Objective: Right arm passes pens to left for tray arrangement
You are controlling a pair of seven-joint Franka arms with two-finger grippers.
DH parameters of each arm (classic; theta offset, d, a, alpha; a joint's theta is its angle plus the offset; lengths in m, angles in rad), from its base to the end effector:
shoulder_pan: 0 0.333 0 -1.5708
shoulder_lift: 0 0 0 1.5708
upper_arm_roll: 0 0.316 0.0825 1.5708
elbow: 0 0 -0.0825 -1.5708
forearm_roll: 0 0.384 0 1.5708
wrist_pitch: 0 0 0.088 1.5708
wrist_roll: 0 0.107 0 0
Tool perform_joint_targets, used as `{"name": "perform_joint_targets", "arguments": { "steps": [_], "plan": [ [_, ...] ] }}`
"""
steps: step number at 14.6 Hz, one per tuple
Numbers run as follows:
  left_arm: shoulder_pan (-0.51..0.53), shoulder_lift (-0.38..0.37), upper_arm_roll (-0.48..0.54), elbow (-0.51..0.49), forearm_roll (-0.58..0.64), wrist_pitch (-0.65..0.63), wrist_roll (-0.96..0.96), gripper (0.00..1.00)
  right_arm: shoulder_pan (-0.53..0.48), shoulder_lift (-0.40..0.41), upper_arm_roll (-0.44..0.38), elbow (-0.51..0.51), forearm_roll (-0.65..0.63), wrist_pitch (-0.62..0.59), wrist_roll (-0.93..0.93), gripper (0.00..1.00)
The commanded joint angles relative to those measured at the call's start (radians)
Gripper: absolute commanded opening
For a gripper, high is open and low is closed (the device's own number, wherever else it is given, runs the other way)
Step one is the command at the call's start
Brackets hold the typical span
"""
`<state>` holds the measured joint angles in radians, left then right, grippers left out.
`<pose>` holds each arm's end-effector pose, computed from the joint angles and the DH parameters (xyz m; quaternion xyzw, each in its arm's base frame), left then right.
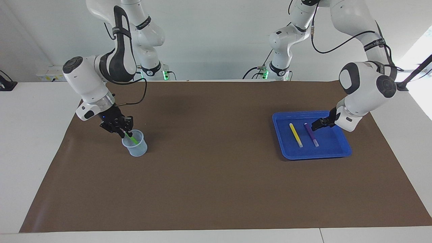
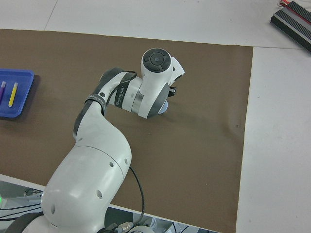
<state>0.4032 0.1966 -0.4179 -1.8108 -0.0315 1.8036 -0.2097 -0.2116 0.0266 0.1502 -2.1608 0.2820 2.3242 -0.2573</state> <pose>0.5886 0.0003 0.4263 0.9889 0.1016 -0.0990 0.0439 0.5533 -0.0293 0.3987 -0.9915 -0.0079 -0.0844 0.0987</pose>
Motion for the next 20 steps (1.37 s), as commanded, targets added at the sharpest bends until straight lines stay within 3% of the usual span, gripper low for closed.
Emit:
{"name": "perform_joint_targets", "arguments": {
  "steps": [1, 5, 10, 13, 17, 20],
  "plan": [
    [-0.006, -0.037, -0.031, 0.056, -0.071, -0.091, -0.13, 1.0, -0.003, -0.01, 0.002, 0.003, 0.003, -0.023, -0.08, 0.56],
    [-0.006, -0.137, -0.042, 0.064, -0.252, -0.136, -0.324, 1.0, -0.005, -0.019, 0.002, -0.007, -0.073, -0.059, -0.137, 0.56],
    [-0.003, -0.177, -0.038, 0.058, -0.502, -0.092, -0.56, 1.0, -0.003, -0.022, 0.002, -0.017, -0.119, -0.068, -0.145, 0.56],
    [-0.004, -0.218, -0.038, -0.04, -0.652, 0.099, -0.703, 1.0, -0.003, -0.025, 0.002, -0.024, -0.119, -0.068, -0.145, 0.55],
    [-0.061, -0.262, -0.039, -0.18, -0.725, 0.434, -0.942, 1.0, 0.003, -0.033, 0.003, -0.04, -0.121, -0.066, -0.174, 0.55],
    [-0.103, -0.263, -0.039, -0.193, -0.722, 0.482, -1.001, 1.0, 0.005, -0.033, 0.003, -0.042, -0.121, -0.062, -0.174, 0.54]
  ]
}}
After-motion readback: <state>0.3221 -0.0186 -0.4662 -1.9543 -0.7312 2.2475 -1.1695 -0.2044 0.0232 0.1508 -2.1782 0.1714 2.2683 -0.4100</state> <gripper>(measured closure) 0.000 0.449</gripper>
